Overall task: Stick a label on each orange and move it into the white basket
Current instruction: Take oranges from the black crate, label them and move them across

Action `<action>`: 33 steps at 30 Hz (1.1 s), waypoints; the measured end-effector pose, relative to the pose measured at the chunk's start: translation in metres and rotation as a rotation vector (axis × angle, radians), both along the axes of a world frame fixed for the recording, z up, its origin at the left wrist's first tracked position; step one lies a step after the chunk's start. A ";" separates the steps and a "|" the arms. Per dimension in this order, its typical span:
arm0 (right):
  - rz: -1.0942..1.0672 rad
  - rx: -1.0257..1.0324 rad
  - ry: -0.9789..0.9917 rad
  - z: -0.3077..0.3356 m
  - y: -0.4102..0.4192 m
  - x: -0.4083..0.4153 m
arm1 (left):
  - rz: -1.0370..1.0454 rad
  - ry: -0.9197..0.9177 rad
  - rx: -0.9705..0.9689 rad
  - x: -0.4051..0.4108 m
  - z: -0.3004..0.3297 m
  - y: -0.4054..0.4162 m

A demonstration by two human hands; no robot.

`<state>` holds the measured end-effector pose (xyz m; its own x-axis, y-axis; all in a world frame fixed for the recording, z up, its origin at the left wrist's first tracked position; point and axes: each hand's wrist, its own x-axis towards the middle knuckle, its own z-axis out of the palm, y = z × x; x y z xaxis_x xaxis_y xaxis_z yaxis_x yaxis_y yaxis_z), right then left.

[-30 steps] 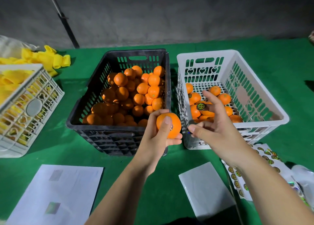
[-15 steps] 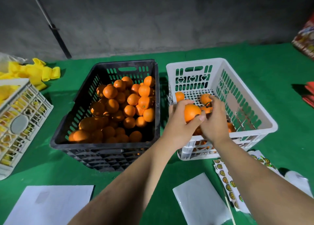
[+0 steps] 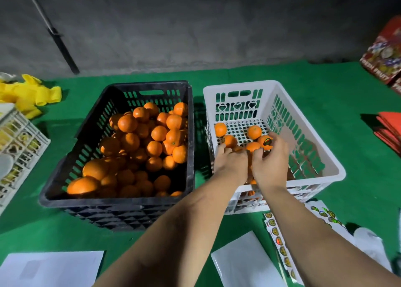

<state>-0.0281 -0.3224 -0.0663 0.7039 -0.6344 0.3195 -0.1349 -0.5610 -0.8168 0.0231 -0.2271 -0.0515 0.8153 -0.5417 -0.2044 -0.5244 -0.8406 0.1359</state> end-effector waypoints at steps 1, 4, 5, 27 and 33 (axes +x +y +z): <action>0.015 -0.001 0.028 -0.001 -0.001 0.001 | -0.023 0.004 -0.047 0.000 0.001 0.003; 0.066 -0.052 0.057 -0.001 -0.002 -0.001 | -0.056 0.030 -0.349 -0.001 0.015 0.031; 0.086 -0.095 0.069 -0.002 0.000 -0.003 | -0.042 0.015 -0.449 0.000 0.023 0.046; 0.207 -0.349 0.355 -0.001 0.014 -0.007 | 0.112 0.768 0.382 0.060 -0.032 0.181; 0.253 -0.258 0.313 -0.004 0.008 -0.004 | 0.115 0.545 0.230 0.058 -0.015 0.190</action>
